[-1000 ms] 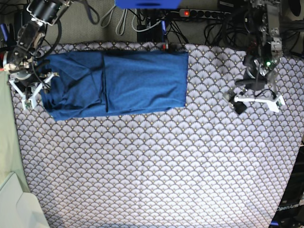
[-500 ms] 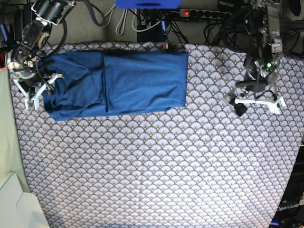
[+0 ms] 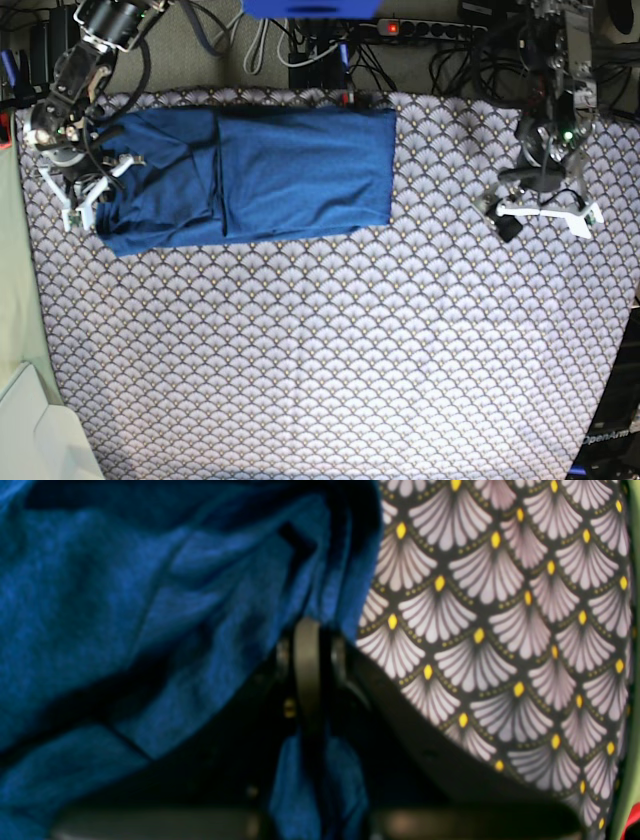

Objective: Fold the T-shirt properly
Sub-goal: 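Grasp the shirt's side edge with the right gripper and lift it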

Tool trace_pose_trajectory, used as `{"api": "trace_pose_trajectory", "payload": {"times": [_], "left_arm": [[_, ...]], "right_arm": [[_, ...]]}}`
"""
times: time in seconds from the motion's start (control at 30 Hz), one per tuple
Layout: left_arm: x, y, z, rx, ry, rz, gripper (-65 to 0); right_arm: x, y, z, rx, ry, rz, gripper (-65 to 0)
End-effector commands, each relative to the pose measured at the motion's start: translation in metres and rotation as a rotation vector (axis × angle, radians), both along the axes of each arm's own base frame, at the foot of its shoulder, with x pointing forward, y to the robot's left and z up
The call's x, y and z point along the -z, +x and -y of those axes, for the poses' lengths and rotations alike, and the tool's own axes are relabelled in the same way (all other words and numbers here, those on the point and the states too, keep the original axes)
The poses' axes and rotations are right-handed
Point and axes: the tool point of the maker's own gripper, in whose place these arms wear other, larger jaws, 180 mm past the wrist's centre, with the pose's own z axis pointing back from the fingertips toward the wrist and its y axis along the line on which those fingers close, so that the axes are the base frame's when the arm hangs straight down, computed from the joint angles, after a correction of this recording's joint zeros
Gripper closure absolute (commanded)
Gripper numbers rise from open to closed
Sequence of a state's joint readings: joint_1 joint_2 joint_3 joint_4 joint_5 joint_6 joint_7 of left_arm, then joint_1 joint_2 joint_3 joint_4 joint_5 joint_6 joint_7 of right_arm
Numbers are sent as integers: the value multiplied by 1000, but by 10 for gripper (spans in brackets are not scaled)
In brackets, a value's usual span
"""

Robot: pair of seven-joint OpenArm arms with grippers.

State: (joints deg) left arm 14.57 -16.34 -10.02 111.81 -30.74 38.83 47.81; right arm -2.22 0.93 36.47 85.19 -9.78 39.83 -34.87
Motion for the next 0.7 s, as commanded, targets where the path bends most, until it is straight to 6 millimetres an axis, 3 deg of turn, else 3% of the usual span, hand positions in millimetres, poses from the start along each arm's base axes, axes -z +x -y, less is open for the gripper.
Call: {"api": "trace_pose_trajectory", "payload": {"times": [0.0, 0.1, 0.37, 0.67], "left_arm": [[-8, 3, -3, -13, -2, 22, -650], [-9, 2, -3, -14, -1, 24, -650], [-13, 3, -12, -12, 28, 26, -650], [-16, -4, -32, -69, 43, 27, -650]], "right_arm": [[-6, 0, 8, 1, -37, -12, 0], [-24, 2, 11, 2, -76, 27, 0], [-68, 5, -10, -8, -124, 143, 0], [-82, 3, -31, -28, -127, 180, 0]]}}
